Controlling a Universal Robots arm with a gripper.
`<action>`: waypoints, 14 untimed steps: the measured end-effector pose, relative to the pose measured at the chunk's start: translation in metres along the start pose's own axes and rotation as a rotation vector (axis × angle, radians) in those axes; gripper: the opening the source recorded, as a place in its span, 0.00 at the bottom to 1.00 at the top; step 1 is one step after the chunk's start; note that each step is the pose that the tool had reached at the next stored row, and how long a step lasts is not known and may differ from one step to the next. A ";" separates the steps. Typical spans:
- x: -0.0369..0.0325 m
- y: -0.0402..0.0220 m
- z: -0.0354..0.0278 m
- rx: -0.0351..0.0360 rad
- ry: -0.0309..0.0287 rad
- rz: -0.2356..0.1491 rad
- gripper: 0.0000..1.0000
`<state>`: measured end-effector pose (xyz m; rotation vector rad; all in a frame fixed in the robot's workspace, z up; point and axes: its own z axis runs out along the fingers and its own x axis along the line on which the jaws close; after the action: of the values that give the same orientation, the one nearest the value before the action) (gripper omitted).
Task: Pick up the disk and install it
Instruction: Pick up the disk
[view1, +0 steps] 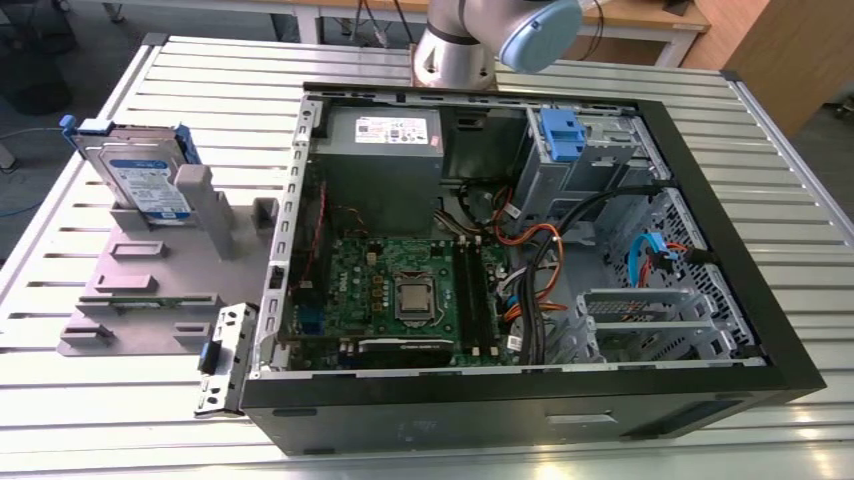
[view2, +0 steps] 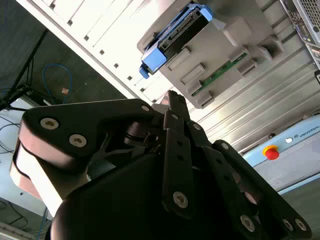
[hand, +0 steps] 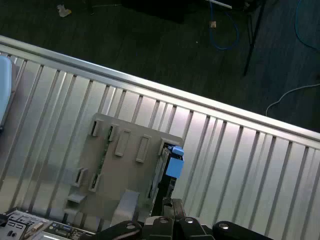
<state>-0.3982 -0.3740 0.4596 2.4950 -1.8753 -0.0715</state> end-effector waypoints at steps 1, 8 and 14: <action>-0.0001 0.0001 -0.0039 -0.0006 0.0001 0.000 0.11; -0.0001 0.0004 -0.0002 -0.0002 0.0008 0.000 0.11; 0.0000 0.0002 0.0041 -0.0055 0.0189 0.001 0.11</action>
<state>-0.3986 -0.3740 0.4555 2.4822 -1.8667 -0.0527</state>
